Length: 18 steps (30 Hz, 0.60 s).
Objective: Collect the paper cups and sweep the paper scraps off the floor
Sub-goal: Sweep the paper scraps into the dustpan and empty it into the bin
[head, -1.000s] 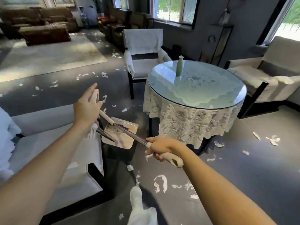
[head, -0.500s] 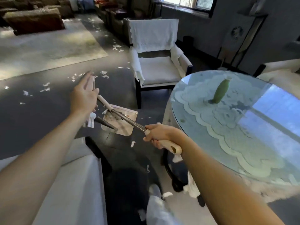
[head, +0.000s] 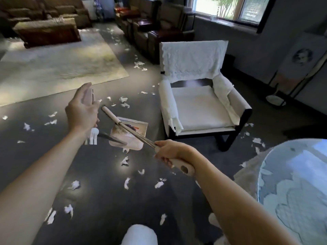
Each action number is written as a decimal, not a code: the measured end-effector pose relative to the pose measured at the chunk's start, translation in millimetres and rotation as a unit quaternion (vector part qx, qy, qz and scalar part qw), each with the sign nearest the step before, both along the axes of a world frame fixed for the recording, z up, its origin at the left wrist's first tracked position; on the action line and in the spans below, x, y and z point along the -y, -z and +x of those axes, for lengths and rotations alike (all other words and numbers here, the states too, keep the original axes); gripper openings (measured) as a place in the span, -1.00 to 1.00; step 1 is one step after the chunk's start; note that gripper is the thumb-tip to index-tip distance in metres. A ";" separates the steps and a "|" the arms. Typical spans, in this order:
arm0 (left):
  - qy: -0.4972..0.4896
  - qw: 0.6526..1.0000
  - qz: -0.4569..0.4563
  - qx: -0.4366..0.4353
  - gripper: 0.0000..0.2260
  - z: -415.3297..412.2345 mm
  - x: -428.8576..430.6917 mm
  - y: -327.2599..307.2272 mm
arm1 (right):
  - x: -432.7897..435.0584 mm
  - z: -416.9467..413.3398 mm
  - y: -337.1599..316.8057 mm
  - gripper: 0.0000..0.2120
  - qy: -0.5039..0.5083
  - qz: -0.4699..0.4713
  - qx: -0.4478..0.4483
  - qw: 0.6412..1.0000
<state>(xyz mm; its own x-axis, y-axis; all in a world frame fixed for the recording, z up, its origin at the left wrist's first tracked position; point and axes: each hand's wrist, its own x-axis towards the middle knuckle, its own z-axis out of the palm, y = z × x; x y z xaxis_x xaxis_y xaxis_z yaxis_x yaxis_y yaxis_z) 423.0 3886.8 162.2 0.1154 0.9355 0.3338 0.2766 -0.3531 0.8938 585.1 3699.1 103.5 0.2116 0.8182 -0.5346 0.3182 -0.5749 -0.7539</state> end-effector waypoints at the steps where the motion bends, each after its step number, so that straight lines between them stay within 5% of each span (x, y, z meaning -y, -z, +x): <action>1: 0.001 1.000 0.003 -0.002 -0.52 9.6 -32.1 0.5 | -31.8 9.8 1.1 -0.70 0.004 -0.001 -0.005 1.000; 18: 0.118 0.989 0.032 -0.078 -0.58 224.6 -632.1 -4.2 | -612.2 186.5 -1.8 -0.54 0.102 0.006 -0.051 0.993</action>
<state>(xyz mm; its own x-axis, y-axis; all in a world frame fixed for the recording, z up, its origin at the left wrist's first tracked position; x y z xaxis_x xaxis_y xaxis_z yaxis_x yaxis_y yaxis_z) 647.5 4518.8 166.4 0.3833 0.8537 0.3525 0.3124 -0.4790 0.8203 771.6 4311.3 105.3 0.3185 0.7699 -0.5530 0.1179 -0.6110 -0.7828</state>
